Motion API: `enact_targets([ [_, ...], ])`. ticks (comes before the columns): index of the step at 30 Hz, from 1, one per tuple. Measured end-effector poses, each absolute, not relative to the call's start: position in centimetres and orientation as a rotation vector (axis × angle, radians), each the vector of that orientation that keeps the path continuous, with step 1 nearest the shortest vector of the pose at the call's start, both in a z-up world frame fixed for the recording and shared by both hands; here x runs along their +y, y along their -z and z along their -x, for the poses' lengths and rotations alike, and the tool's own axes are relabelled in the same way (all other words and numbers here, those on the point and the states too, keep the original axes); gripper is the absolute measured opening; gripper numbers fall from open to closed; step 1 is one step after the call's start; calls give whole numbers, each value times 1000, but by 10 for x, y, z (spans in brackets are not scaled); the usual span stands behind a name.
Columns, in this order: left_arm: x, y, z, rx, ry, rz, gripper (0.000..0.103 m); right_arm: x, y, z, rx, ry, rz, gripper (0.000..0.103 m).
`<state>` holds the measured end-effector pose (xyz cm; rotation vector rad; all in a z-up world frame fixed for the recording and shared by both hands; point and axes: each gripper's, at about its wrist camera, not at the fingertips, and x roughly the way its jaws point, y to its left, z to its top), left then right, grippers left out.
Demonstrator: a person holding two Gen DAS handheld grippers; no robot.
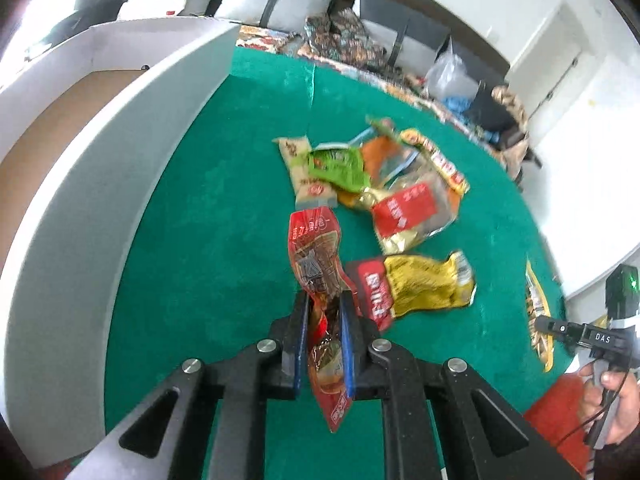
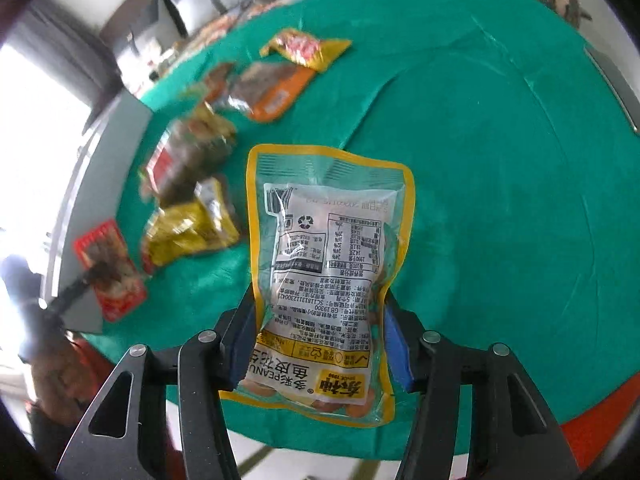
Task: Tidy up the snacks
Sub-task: 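Lift the peanut bag with the right gripper while the left gripper grasps the red fish pouch, then drop both held snacks into the white cardboard box and open both grippers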
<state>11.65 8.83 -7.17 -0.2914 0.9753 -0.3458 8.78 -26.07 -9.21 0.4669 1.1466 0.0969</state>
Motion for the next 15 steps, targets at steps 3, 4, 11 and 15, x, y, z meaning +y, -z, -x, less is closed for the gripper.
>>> enact_targets([
  [3,96,69,-114,951,355,356,13,-263,79,-87,1106,-138,-540,58],
  [4,100,68,-111,944,363,378,13,-264,73,-87,1092,-151,-563,58],
  [11,139,1,-95,797,415,562,13,-220,27,-110,1030,-270,-571,58],
  [15,189,-49,-90,691,400,625,13,-173,-13,-136,980,-389,-533,58],
])
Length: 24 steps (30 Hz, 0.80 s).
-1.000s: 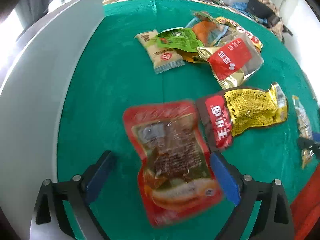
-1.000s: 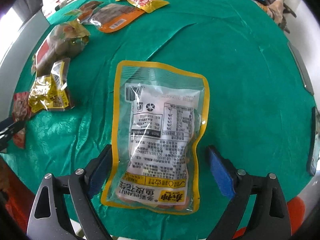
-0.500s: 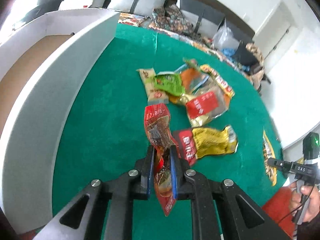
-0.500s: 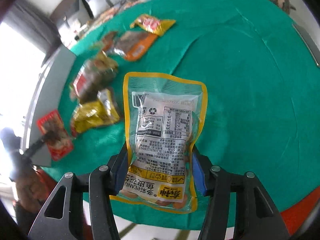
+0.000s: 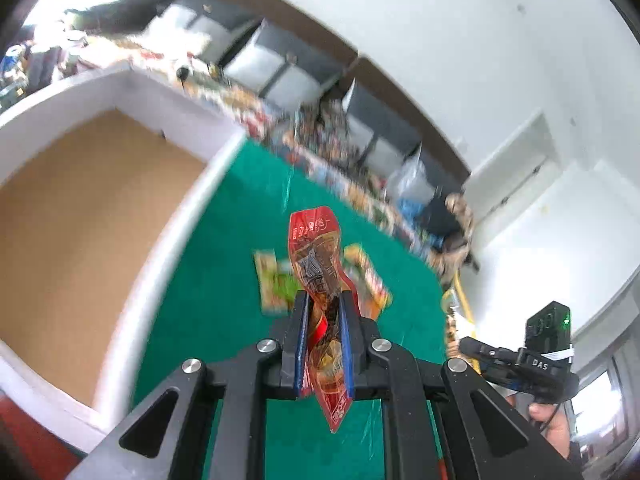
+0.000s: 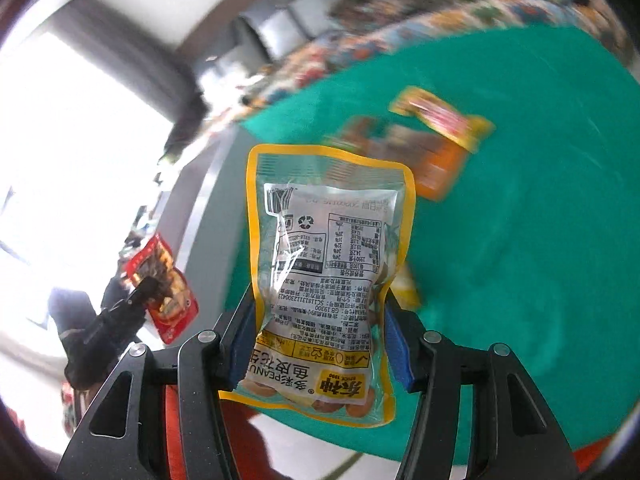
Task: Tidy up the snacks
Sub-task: 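Drop both held snacks into the white cardboard box and open both grippers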
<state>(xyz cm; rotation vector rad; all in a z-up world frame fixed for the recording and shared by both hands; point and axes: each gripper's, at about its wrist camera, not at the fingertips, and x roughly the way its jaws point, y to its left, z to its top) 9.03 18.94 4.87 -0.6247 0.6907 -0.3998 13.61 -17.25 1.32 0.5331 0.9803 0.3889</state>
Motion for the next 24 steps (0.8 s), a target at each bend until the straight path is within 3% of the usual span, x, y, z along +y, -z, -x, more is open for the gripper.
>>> enact_targets([
  [7,314,-87,-79,614,175,614,13,-46,-72,-183,935,-631,-471,59],
  [14,384,-54,-73,684,-39,548,14,117,-73,-226,975,-772,-352,64],
  [15,390,-42,-73,721,-80,539,23,130,-69,-229,985,-772,-336,70],
  [16,388,-35,-75,735,-99,534,46,150,-64,-234,1007,-744,-307,78],
  [17,392,-29,-73,750,-121,531,61,159,-60,-237,1018,-732,-300,83],
  [18,395,-23,-66,746,-162,526,85,162,-59,-240,1022,-732,-303,88],
  [19,394,-23,-63,741,-172,525,92,165,-58,-240,1018,-738,-315,87],
  [24,377,-22,-51,710,-144,587,92,137,-65,-227,952,-706,-275,87],
])
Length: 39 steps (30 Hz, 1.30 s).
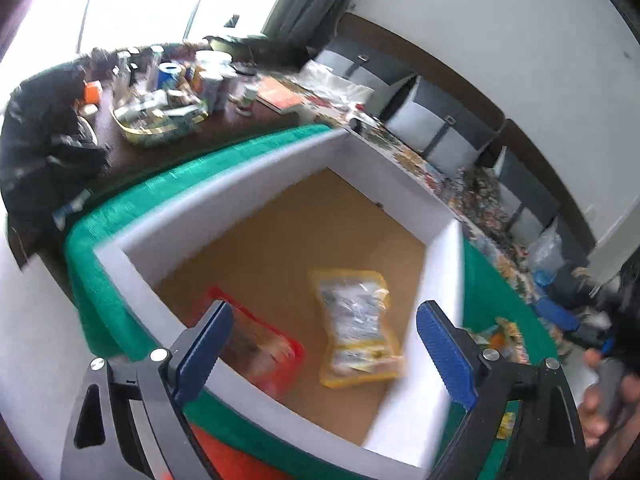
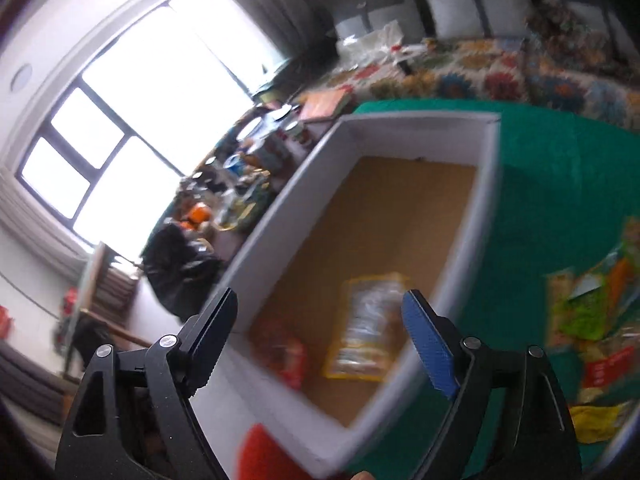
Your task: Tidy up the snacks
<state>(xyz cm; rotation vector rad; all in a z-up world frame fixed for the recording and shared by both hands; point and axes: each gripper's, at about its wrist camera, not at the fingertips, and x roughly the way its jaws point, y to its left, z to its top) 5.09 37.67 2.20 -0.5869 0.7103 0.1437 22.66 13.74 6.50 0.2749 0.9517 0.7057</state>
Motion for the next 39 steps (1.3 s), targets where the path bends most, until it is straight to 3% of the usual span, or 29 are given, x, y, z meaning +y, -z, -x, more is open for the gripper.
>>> enact_targets([
  [5,299,-28,-51,705,3,567,92,64,-22,-185,896,-543,-94,87],
  [11,181,-23,-62,763,216,499,92,13,84,-114,1103,-787,-123,87],
  [15,124,9,-69,856,295,404,92,-32,120,-132,1118,-635,-144,86],
  [21,89,66,-94,976,292,244,93,-174,105,-170,988,-156,-327,86],
  [25,79,111,-127,1031,240,154,93,-221,87,-153,934,-8,-218,86],
  [31,39,128,-144,1008,209,16,96,-275,134,-137,1023,229,-88,87],
  [36,21,136,-164,970,168,-88,103,-296,134,-139,964,228,-127,87],
  [39,23,136,-172,955,159,-79,103,-297,137,-141,933,230,-136,93],
])
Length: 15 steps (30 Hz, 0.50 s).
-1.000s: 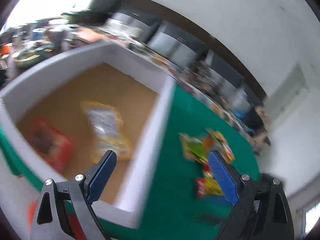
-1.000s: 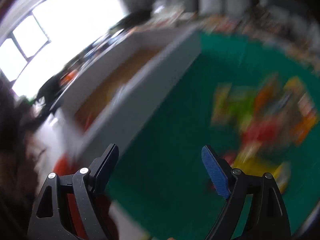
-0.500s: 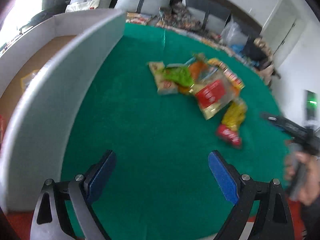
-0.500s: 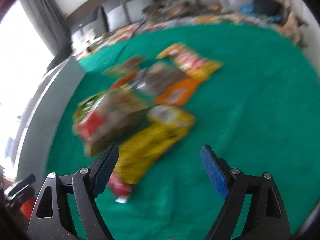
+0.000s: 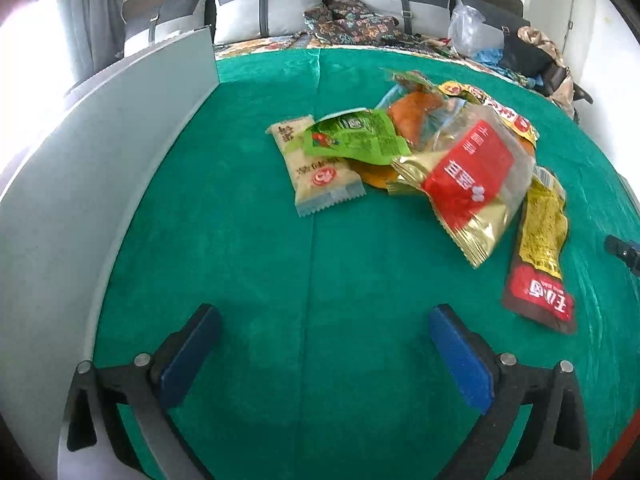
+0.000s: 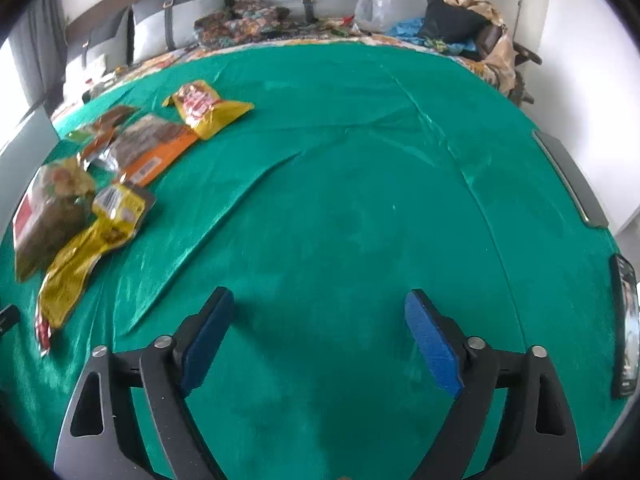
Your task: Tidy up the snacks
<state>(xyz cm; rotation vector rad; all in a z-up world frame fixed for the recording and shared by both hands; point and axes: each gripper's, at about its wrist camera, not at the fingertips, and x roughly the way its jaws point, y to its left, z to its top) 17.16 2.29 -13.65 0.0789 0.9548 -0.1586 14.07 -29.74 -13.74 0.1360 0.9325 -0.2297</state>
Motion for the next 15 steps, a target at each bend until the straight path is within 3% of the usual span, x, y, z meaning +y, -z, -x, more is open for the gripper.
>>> enact_targets([
  [15,23,137,-176,944,163,-77,103,-295,135,-137,921,228,-140,95],
])
